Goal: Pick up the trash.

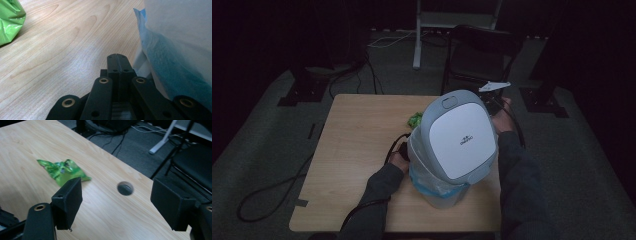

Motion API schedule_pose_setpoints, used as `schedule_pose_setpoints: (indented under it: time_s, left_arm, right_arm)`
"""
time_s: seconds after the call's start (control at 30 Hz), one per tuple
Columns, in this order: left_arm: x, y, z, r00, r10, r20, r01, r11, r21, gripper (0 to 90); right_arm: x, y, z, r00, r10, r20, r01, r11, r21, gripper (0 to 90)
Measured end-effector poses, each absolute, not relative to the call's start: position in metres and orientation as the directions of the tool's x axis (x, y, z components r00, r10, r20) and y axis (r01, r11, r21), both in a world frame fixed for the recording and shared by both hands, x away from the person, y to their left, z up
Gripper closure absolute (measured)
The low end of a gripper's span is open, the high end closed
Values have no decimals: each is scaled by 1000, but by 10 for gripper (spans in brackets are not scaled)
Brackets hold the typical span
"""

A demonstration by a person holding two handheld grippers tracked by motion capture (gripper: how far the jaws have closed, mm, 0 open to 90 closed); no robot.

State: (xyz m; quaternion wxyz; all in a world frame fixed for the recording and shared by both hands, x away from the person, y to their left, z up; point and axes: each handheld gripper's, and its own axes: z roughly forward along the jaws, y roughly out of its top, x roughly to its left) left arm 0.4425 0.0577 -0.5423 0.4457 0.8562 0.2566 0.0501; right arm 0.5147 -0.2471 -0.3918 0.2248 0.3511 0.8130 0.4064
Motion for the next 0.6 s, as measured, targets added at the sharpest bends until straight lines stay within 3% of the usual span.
schedule_pose_setpoints:
  time_s: [0.6]
  left_arm:
    - [442, 58, -542, 863, 485, -142, 395, -473, 788, 900]
  right_arm:
    - [545, -152, -431, -783, 622, 19, 381, 455, 805, 233]
